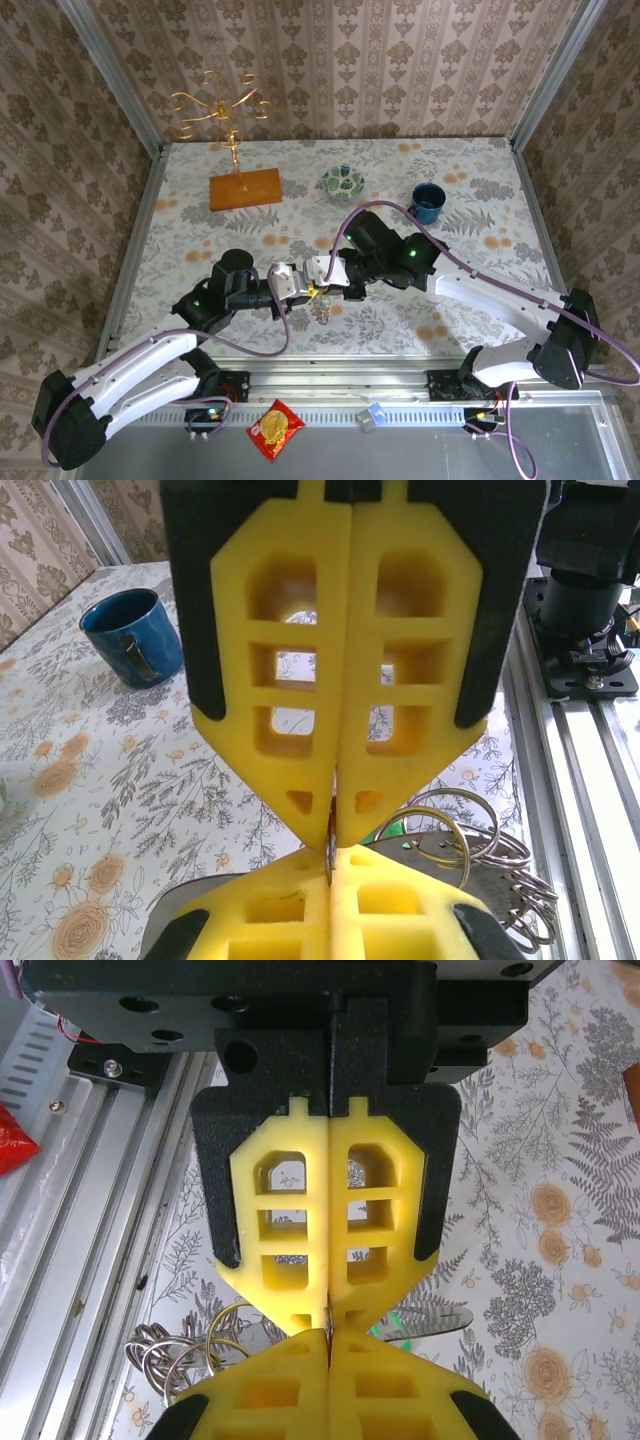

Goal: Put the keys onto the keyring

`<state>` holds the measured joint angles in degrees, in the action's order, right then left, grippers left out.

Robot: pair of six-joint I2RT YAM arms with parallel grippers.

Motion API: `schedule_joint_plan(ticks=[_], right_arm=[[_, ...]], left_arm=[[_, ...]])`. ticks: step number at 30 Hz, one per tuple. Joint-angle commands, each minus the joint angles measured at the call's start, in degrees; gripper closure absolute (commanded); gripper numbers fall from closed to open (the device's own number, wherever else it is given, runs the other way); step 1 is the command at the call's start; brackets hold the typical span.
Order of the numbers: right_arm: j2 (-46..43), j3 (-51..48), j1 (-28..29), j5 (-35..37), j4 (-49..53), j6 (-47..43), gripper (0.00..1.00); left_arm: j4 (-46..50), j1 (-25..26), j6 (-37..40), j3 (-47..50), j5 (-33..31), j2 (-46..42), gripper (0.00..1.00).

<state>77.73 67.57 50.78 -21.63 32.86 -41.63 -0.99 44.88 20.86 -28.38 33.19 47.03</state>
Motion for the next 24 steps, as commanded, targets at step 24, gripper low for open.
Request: schedule_joint_plan(ticks=[24], right_arm=[[-12.6, -19.6, -4.5, -5.8, -23.5, 24.7, 0.70]], left_arm=[[-10.0, 0.2, 0.0, 4.1, 1.9, -3.4, 1.00]])
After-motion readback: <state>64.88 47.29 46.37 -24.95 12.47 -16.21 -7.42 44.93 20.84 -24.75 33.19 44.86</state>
